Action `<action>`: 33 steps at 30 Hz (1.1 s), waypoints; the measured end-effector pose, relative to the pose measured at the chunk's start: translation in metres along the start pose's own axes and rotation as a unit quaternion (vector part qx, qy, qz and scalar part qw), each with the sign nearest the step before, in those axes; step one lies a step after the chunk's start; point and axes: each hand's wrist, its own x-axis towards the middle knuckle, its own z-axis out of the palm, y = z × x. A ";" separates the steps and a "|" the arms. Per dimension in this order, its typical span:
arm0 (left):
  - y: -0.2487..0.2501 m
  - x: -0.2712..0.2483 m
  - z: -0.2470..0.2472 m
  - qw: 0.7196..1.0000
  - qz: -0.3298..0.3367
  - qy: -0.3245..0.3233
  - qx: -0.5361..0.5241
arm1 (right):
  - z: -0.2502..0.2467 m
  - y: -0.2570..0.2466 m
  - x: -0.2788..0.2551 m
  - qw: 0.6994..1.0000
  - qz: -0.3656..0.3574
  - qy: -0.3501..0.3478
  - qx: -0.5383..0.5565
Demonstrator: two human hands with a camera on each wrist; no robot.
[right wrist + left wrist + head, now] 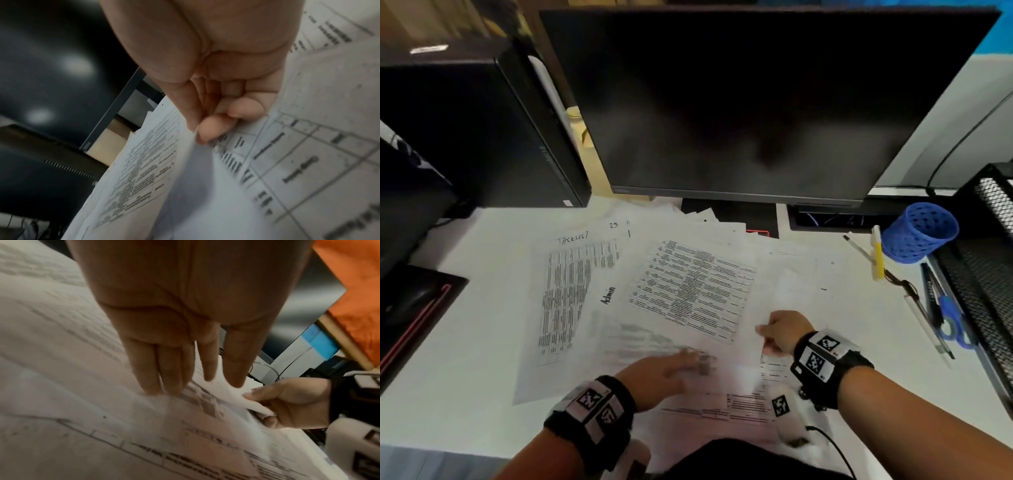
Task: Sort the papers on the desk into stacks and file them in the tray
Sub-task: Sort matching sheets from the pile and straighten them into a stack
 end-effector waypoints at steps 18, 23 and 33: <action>-0.040 -0.015 0.002 0.979 -0.174 0.099 0.018 | 0.017 -0.025 -0.021 0.991 -0.023 0.016 -0.133; -0.028 -0.028 -0.017 0.979 -0.144 0.136 -0.056 | 0.013 -0.021 -0.016 0.993 -0.043 0.032 -0.109; 0.003 -0.013 -0.065 0.940 -0.026 0.334 -0.061 | -0.059 -0.029 -0.034 0.978 -0.156 0.087 -0.108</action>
